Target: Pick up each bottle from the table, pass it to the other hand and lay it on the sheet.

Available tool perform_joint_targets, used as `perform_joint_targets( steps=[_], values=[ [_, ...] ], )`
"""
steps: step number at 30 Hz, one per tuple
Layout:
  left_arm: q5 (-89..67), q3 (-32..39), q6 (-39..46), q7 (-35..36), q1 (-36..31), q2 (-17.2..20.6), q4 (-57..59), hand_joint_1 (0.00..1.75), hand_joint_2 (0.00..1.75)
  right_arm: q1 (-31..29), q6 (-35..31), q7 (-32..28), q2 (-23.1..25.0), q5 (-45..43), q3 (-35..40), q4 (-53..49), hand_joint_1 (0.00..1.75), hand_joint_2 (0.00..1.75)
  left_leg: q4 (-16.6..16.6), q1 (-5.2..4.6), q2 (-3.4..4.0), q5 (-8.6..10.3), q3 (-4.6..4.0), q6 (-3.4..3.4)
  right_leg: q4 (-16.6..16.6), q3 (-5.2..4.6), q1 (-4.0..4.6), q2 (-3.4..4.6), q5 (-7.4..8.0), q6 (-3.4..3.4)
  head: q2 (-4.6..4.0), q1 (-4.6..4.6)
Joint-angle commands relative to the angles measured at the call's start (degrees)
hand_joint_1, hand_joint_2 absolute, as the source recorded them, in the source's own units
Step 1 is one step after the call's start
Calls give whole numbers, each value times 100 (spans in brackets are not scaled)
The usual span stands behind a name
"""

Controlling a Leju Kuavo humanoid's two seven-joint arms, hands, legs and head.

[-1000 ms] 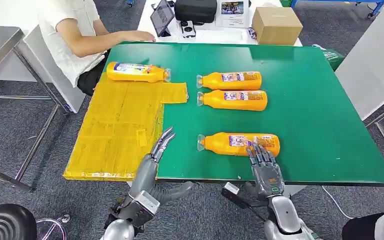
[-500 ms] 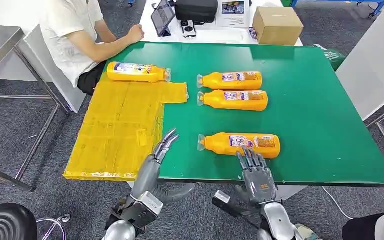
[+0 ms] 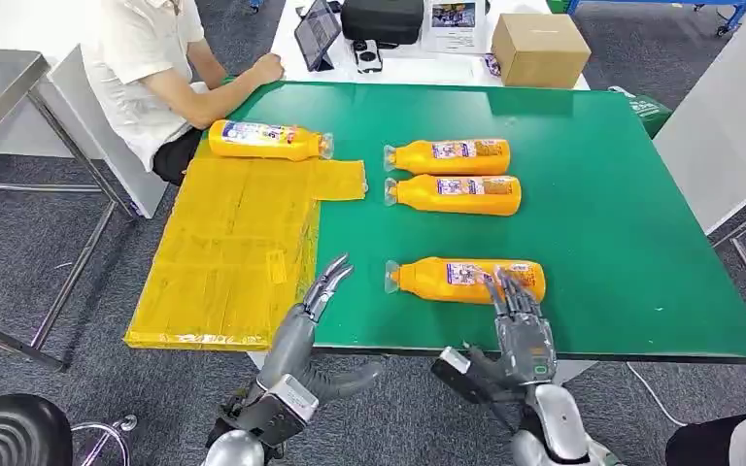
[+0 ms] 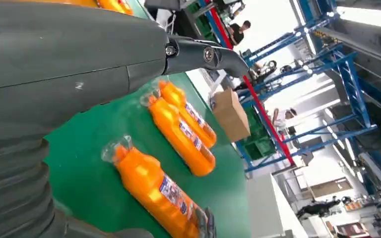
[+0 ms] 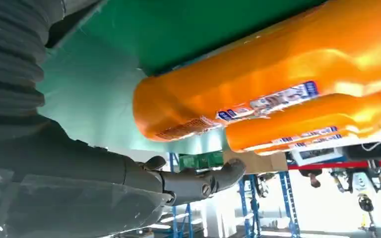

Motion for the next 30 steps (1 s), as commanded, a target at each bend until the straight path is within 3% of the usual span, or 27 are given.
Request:
perform_joint_targets(
  steps=[1, 9, 30],
  values=[
    [143, -281, -88, -17, -380, 133, 387, 0, 175, -1100, 24, -195, 149, -201, -364, 1811, 0, 175, -7, 0, 9, -3, 21, -6, -6, 17, 1, 9, -1, -8, 0, 2],
    [307, -363, -107, -51, -563, 124, 555, 0, 175, -1621, -159, -502, 267, -421, -367, 2638, 0, 175, -8, -1, 12, -7, 28, -6, -3, 24, 0, 12, -5, -9, 0, -2],
    [533, -436, -185, -58, -750, 101, 702, 0, 175, -2287, -41, -158, 212, -140, -267, 3733, 0, 175, -6, 0, -6, 0, 19, -5, -2, 18, 0, -8, -4, -7, 0, 0]
  ],
)
